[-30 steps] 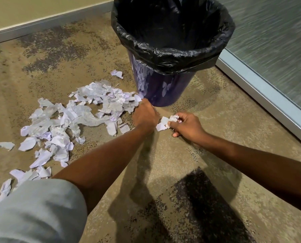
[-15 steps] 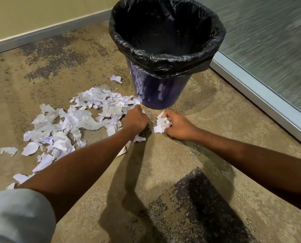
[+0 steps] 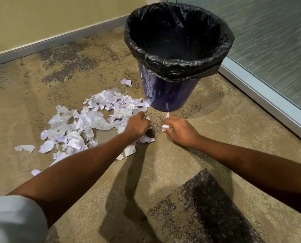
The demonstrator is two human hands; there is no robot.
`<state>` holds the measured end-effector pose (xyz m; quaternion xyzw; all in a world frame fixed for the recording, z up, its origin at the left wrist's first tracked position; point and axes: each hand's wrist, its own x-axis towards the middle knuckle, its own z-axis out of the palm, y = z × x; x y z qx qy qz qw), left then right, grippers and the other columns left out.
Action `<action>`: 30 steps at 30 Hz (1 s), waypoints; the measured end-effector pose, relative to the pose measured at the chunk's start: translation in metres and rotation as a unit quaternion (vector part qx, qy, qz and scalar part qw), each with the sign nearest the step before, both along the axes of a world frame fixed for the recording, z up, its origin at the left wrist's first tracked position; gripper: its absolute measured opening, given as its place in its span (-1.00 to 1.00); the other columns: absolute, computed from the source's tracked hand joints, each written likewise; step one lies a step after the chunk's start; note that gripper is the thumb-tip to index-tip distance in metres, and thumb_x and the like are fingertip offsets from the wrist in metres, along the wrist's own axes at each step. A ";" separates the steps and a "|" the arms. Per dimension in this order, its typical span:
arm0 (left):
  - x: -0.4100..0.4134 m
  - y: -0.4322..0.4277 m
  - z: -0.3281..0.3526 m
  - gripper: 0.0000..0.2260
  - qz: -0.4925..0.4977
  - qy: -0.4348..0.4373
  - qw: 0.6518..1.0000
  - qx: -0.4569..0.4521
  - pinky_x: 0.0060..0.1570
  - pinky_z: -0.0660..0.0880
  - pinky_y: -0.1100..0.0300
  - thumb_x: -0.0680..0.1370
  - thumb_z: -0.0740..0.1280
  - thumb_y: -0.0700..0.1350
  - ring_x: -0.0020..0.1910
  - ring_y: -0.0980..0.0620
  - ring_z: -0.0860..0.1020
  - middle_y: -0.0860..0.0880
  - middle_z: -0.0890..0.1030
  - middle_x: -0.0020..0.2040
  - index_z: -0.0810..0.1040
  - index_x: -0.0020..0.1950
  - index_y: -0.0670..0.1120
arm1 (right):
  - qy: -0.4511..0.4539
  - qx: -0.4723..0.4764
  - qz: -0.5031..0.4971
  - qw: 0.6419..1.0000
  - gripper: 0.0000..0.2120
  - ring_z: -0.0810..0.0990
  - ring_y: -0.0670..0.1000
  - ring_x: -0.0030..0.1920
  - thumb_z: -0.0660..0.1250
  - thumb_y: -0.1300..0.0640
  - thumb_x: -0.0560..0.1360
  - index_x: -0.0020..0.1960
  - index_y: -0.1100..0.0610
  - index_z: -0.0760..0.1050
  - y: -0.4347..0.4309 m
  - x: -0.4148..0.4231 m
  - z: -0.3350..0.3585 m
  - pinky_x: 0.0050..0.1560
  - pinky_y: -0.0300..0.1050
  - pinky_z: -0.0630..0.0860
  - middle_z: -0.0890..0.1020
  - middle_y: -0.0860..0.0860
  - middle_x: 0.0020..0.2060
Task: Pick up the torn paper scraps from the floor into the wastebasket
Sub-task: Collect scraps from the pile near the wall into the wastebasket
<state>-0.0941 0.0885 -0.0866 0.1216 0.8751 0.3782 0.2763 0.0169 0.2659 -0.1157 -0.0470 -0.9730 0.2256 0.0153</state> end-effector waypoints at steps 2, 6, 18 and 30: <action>0.000 -0.006 0.007 -0.85 -0.003 -0.005 1.000 0.007 0.10 0.62 -0.13 0.66 0.24 -0.14 0.02 -0.12 0.61 -0.17 0.62 0.09 0.52 0.19 -0.11 | 0.012 -0.041 -0.035 0.998 -0.96 0.58 0.01 -0.17 0.42 0.18 0.57 -0.04 0.07 0.59 0.003 0.001 0.001 -0.17 0.02 0.58 0.59 -0.03 -0.16; 0.000 -0.018 0.020 -0.86 0.008 -0.021 0.999 0.024 -0.08 0.55 -0.02 0.67 0.22 -0.18 -0.06 -0.07 0.57 -0.15 0.61 0.03 0.53 0.17 -0.15 | 0.007 -0.131 -0.152 0.980 -0.92 0.61 -0.11 -0.27 0.42 0.21 0.60 0.04 0.05 0.59 0.010 -0.001 0.007 -0.32 -0.13 0.54 0.66 -0.03 -0.20; 0.009 -0.038 0.044 -0.88 0.041 -0.097 0.991 0.088 -0.45 0.32 0.21 0.62 0.30 -0.24 -0.31 0.03 0.43 -0.09 0.49 -0.24 0.45 -0.08 -0.08 | -0.001 -0.079 -0.274 0.958 -0.79 0.62 0.14 -0.14 0.53 -0.02 0.54 0.03 0.11 0.64 -0.025 -0.039 0.002 -0.18 -0.09 0.47 0.68 0.09 -0.15; 0.000 -0.068 0.080 -0.86 0.062 -0.071 0.990 0.108 -0.51 0.26 0.22 0.62 0.28 -0.27 -0.39 0.05 0.38 -0.07 0.46 -0.27 0.41 -0.09 -0.09 | -0.086 -0.373 -0.243 0.891 -0.94 0.54 0.00 -0.54 0.50 0.26 0.56 -0.07 0.18 0.63 -0.064 -0.017 0.049 -0.51 -0.12 0.46 0.63 0.12 -0.43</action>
